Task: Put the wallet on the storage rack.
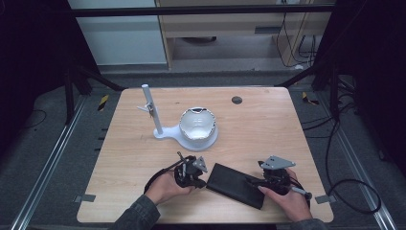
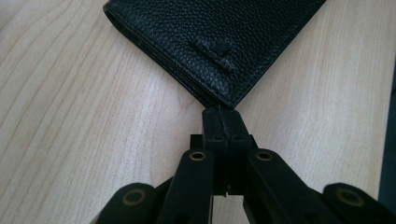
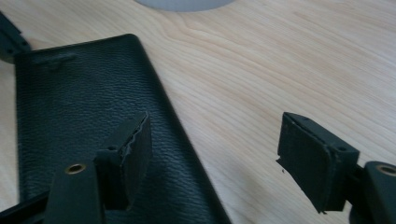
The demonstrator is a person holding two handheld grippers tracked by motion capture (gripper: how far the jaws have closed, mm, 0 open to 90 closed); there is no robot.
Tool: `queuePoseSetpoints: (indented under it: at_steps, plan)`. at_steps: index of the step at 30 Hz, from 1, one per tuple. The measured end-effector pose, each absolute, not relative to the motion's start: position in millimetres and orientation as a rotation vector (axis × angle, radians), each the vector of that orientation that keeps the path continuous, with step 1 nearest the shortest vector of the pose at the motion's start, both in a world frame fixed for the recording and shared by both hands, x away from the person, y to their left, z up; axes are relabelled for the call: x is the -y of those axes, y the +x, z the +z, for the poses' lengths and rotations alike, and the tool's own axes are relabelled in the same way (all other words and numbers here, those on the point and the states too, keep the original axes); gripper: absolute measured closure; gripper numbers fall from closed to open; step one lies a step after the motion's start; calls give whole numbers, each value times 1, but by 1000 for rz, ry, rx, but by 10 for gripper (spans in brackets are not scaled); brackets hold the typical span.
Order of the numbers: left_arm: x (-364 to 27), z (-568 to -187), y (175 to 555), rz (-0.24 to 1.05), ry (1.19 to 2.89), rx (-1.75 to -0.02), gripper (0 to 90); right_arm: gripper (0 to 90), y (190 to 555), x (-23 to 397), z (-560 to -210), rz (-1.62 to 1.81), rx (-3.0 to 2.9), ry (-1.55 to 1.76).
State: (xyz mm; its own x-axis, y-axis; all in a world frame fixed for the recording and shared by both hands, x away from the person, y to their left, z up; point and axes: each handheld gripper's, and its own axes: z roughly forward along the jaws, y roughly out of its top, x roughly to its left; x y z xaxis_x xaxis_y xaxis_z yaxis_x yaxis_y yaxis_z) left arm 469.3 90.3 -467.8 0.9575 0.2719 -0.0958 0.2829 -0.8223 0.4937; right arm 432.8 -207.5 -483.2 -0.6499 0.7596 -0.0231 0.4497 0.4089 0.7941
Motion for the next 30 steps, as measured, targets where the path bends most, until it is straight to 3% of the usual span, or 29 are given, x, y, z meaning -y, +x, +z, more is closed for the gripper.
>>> queuePoseSetpoints:
  at_steps: [10, 17, 22, 30]
  plan:
    - [-93, -466, 470, -46, 2542, -417, 900, 102, 413, 169, -471, 1056, -2432, 905]
    - [-94, -464, 471, -51, 2516, -430, 900, 78, 406, 148, -481, 895, -2492, 808]
    - [-90, -462, 471, -58, 2498, -428, 900, 102, 405, 139, -484, 842, -2509, 774]
    - [-86, -458, 473, -63, 2488, -422, 900, 224, 407, 137, -480, 804, -2509, 751]
